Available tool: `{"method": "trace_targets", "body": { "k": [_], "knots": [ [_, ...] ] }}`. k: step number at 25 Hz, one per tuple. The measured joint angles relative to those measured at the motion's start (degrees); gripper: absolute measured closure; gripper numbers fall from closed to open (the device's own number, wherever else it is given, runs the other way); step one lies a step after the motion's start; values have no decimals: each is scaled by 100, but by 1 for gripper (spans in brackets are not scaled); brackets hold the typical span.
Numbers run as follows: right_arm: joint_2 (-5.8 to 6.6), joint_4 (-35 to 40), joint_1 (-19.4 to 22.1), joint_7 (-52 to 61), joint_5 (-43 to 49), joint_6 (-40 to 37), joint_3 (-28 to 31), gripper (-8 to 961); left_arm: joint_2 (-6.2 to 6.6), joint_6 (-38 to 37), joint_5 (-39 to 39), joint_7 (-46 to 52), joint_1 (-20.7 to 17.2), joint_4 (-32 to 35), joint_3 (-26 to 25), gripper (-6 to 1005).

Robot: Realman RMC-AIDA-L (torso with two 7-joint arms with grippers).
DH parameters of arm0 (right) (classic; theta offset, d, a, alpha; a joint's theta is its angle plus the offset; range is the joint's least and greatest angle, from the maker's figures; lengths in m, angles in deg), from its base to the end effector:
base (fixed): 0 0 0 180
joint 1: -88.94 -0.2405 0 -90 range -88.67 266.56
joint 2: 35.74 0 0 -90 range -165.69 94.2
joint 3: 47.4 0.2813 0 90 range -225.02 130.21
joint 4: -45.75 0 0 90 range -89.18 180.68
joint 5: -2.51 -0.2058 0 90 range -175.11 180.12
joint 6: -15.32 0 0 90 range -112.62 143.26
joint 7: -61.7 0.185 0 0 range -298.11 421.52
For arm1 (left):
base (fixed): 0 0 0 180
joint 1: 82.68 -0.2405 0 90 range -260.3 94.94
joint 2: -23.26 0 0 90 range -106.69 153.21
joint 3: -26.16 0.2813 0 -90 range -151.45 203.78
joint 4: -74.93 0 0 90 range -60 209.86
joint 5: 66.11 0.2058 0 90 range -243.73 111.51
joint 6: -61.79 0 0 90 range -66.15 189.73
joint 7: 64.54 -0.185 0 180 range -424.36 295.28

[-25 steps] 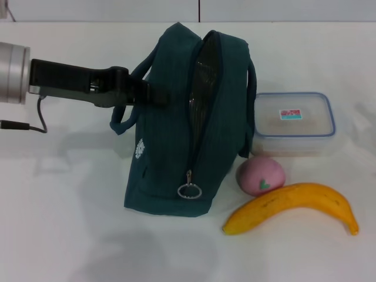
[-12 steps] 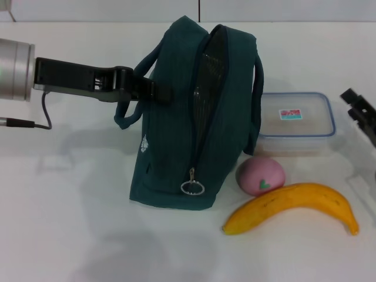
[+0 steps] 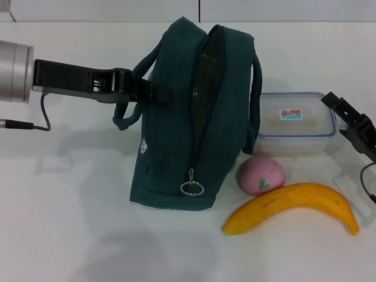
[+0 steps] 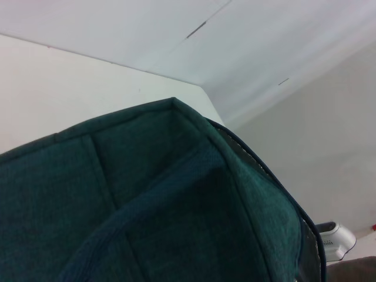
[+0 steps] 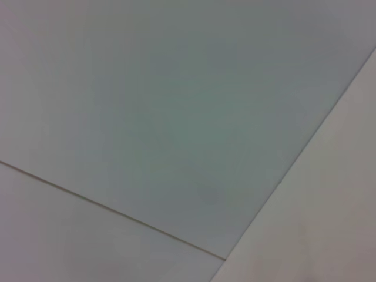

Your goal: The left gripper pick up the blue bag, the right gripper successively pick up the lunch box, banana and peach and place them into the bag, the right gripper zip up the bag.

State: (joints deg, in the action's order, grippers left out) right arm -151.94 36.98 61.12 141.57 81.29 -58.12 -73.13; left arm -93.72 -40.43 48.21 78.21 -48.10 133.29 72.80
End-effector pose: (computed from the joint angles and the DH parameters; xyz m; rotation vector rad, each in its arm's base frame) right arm 0.3268 0.3470 -0.0709 -1.5817 1.6442 1.3630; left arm -0.1920 0.3606 0.0006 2.5905 1.5615 0.6046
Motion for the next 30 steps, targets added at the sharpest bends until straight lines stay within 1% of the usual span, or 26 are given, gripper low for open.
{"method": "trace_targets", "body": {
  "k": [5, 10, 15, 20, 28, 30],
  "knots": [
    [0, -4, -35, 58, 35, 7, -4, 233, 0, 0, 0, -9, -7, 0, -5, 945],
    [0, -8, 19, 72, 41, -28, 17, 237, 0, 0, 19, -18, -19, -4, -13, 946],
    [0, -3, 71, 103, 41, -49, -9, 406, 0, 0, 25, -14, -19, -8, 7, 946],
    [17, 41, 143, 140, 41, -93, -15, 636, 0, 0, 27, -16, -7, -9, 18, 945],
    [35, 99, 174, 144, 40, -319, -21, 817, 0, 1, 41, -28, 14, -9, 29, 945],
    [36, 128, 179, 156, 40, -380, -21, 822, 0, 5, 42, -33, 14, -9, 30, 945]
  ]
}}
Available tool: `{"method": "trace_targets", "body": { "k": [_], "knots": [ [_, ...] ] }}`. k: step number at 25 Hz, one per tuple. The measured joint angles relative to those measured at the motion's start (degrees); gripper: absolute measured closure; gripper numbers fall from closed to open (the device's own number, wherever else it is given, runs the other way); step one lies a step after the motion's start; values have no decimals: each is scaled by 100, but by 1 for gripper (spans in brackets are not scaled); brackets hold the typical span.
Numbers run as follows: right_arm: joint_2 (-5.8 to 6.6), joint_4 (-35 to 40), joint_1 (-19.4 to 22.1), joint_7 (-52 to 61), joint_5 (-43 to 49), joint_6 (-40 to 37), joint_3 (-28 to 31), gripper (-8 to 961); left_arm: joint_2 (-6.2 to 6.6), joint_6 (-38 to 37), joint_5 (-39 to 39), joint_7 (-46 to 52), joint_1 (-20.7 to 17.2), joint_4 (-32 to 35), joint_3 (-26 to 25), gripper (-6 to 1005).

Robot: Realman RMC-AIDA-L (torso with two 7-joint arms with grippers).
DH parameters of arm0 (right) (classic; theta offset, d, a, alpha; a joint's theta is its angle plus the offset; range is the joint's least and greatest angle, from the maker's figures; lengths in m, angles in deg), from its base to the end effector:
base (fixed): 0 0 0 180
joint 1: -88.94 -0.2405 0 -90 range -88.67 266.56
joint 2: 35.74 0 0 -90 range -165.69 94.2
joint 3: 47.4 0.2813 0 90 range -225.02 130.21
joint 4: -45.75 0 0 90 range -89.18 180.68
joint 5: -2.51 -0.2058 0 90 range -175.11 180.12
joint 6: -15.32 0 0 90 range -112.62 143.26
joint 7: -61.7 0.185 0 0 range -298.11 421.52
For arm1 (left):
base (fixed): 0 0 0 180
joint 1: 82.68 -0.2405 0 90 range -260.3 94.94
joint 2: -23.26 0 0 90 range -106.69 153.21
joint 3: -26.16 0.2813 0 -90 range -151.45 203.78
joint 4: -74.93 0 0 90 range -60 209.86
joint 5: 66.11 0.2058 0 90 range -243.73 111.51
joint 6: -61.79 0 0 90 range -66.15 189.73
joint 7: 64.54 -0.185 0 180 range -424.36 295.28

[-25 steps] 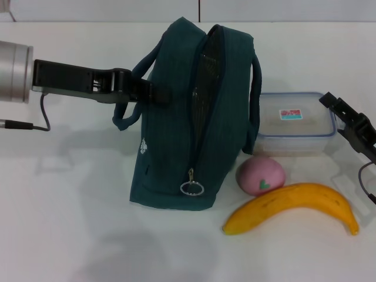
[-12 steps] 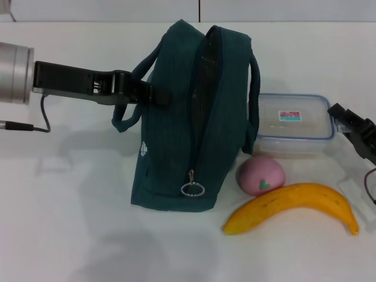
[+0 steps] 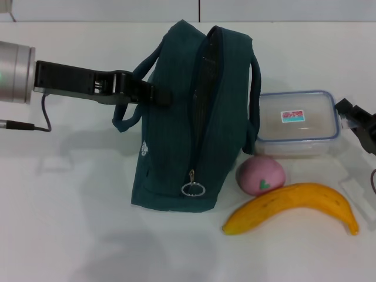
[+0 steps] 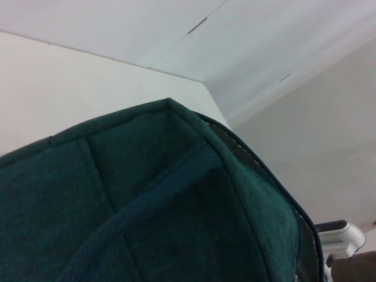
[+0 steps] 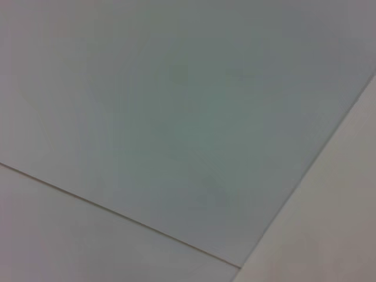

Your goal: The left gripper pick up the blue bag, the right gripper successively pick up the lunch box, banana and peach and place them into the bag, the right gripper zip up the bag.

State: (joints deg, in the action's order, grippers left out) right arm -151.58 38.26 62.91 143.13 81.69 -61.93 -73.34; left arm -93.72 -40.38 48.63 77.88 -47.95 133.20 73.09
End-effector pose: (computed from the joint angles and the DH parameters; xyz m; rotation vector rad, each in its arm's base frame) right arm 0.3287 0.3386 -0.0592 -1.5815 1.6240 1.4207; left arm -0.1923 0.3605 -0.0009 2.5989 1.5544 0.5889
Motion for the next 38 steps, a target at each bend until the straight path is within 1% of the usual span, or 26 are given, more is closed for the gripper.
{"method": "trace_targets", "body": {
  "k": [4, 8, 13, 18, 21, 24, 27, 33, 35, 38],
  "knots": [
    [5, 54, 3, 75, 42, -89, -6, 831, 0, 13, 3, -7, -1, 0, -3, 945],
    [5, 86, 2, 415, 76, -123, 2, 840, 0, 30, 3, -9, -1, 0, 1, 945],
    [-13, 72, -40, 1393, 84, -135, -15, 848, 0, 74, 1, -29, -1, 0, -2, 945],
    [-26, 72, -50, 2708, 45, -117, 68, 852, -12, 78, -24, -95, 17, -20, -18, 946],
    [-18, 93, -40, 3153, 17, -119, 160, 854, -17, 85, -26, -138, 32, -66, -26, 946],
    [-13, 214, -34, 3593, 14, -347, 287, 854, -18, 117, -28, -177, 51, -146, -20, 946],
    [-16, 293, -39, 3820, 10, -864, 625, 854, -26, 151, -31, -203, 58, -159, 1, 946],
    [-7, 296, -165, 3871, 2, -1858, 1505, 855, -49, 159, -32, -235, 61, -162, 3, 946],
    [1, 298, -269, 3905, -1, -2130, 1829, 855, -54, 193, -32, -281, 71, -219, 1, 946],
    [9, 300, -508, 3921, -4, -2467, 2100, 855, -71, 209, -35, -308, 108, -284, 4, 946]
  ]
}}
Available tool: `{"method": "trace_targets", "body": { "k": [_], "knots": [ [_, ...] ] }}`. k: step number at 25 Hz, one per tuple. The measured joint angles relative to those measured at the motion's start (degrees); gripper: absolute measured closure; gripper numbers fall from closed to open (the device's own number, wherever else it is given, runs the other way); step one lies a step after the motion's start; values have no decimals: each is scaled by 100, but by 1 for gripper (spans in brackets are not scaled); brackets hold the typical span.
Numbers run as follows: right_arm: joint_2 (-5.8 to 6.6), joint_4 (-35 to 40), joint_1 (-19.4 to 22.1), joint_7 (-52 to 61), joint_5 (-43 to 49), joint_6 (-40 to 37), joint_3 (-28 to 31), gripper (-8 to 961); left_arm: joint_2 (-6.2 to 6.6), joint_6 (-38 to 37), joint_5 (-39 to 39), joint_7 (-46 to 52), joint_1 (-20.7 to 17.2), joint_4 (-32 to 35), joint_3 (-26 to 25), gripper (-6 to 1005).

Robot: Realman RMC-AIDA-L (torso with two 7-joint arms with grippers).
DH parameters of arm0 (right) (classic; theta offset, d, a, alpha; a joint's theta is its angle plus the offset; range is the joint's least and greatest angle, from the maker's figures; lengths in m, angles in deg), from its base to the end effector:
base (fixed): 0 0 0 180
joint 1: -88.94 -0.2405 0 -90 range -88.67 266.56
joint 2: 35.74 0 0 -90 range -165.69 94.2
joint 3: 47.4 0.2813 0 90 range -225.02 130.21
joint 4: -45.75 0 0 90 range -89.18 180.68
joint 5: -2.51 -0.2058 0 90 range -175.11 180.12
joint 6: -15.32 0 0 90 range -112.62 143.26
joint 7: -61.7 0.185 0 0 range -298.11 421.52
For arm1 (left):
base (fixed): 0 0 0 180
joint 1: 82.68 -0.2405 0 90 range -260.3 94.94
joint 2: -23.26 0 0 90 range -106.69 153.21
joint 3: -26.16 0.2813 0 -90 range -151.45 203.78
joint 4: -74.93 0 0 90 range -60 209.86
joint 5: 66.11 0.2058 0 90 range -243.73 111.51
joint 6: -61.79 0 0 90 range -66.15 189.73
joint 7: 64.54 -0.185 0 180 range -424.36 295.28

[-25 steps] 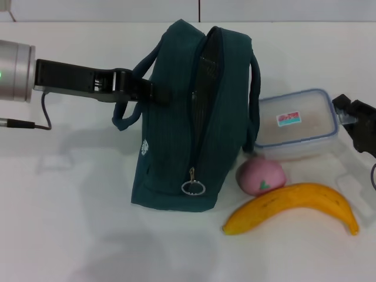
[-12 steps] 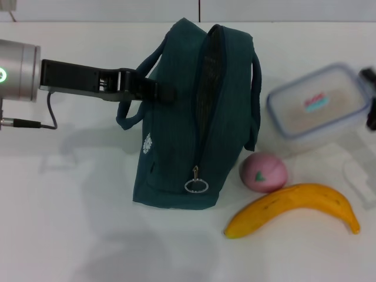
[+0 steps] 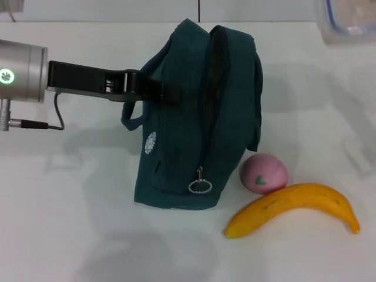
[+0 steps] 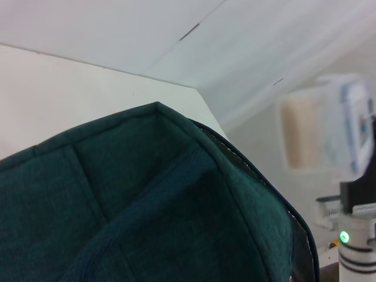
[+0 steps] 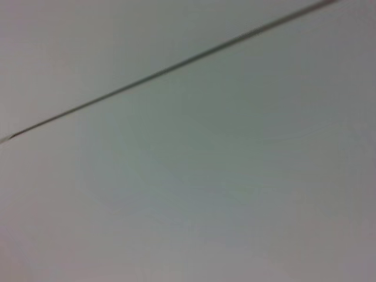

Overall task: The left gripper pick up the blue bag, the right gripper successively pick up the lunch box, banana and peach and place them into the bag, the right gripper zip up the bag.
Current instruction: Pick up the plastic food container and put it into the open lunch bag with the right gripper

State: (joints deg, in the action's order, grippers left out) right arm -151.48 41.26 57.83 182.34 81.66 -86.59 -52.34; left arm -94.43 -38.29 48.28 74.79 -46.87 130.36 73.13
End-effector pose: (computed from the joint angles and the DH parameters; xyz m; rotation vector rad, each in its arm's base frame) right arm 0.2575 0.3643 0.0495 1.0935 -1.6001 -2.3383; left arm -0.1881 0.3656 -0.0116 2.6093 1.5161 0.6239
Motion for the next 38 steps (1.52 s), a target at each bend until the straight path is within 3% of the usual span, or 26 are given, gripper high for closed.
{"method": "trace_targets", "body": {
  "k": [4, 10, 15, 26, 32, 33, 38],
  "knots": [
    [-17, 0, -548, -75, 52, -119, -42, 855, -37, 3, -4, -22, 81, -21, 3, 946],
    [-40, 3, -1160, -564, 152, 88, -872, 856, -80, 119, -4, -106, 227, -93, 11, 945],
    [-45, -179, -1108, -947, 155, 319, -1348, 856, -86, 175, -4, -150, 224, -96, -5, 946],
    [-45, -14, -507, -2095, 233, 1062, -1464, 855, -80, 182, -5, -141, 234, -94, 11, 945],
    [-45, -18, -764, -2245, 279, 1216, -1904, 855, -83, 182, -2, -139, 370, -165, 14, 946],
    [-45, -52, -979, -2272, 450, 1228, -2097, 855, -82, 182, 0, -140, 406, -205, 14, 946],
    [-45, -84, -1247, -2420, 874, 1249, -2142, 854, -70, 191, 30, -148, 523, -366, 14, 945]
  ]
}}
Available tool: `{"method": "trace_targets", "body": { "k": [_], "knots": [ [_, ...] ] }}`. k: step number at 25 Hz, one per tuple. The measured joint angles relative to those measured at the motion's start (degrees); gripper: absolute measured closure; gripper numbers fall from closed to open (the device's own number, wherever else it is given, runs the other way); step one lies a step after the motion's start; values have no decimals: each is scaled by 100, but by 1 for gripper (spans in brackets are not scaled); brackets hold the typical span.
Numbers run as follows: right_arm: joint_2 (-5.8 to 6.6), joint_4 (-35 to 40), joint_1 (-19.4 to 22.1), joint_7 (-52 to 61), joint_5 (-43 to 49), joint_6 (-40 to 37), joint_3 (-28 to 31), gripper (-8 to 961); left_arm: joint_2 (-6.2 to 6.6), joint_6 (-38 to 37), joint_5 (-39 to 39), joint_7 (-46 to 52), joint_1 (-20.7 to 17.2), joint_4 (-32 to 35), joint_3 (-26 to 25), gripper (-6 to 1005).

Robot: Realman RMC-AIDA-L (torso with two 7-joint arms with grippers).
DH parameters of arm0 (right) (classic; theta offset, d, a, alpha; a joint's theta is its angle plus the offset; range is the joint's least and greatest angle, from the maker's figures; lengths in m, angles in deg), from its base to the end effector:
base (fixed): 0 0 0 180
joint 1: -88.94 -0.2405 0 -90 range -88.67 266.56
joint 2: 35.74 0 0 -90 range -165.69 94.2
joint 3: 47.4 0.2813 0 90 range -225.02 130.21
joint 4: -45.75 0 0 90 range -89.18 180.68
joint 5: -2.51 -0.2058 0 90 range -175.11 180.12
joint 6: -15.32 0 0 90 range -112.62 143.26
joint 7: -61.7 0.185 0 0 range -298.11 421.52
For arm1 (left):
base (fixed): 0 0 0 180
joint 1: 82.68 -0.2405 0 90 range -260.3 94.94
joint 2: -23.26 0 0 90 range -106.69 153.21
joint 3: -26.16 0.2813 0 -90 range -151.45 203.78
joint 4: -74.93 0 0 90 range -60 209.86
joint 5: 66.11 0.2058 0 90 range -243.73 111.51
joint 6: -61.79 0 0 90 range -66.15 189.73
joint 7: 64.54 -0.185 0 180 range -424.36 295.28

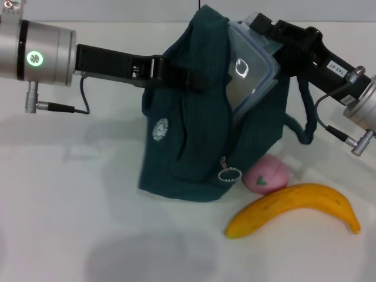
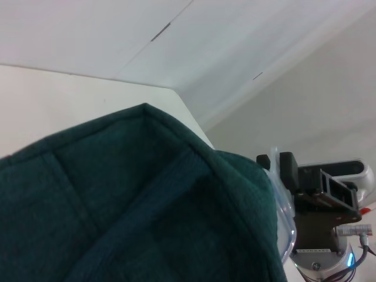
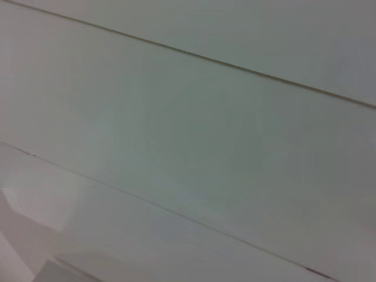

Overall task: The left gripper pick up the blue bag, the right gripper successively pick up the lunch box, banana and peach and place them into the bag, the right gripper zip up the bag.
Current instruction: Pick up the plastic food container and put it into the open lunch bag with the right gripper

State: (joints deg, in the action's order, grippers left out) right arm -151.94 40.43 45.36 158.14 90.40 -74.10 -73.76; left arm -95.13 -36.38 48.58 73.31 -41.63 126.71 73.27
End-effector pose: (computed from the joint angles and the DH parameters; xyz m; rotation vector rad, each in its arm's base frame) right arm 0.1775 0.3899 -0.0589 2.0318 -1.5795 -1.7333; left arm -0.1599 0.3804 -0.0258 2.6224 1.4259 0.6234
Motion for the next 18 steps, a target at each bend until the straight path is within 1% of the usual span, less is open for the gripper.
{"method": "trace_targets", "body": {
  "k": [6, 7, 10, 15, 18],
  "knots": [
    [0, -13, 50, -356, 2, 300, 28, 854, 18, 30, 4, -4, 23, -12, 0, 945],
    [0, -4, -20, -364, 84, 480, -14, 854, 20, 31, 4, -7, 27, -13, 1, 945],
    [0, 8, -117, -365, 238, 679, -29, 854, 28, 34, 0, -20, 61, -15, 0, 945],
    [0, 32, -397, -366, 825, 1131, -33, 853, 27, 35, -3, -55, 100, -19, 1, 945],
    [0, 110, -481, -379, 1097, 1186, -35, 853, 42, 35, -19, -65, 108, -19, -8, 946]
  ]
}}
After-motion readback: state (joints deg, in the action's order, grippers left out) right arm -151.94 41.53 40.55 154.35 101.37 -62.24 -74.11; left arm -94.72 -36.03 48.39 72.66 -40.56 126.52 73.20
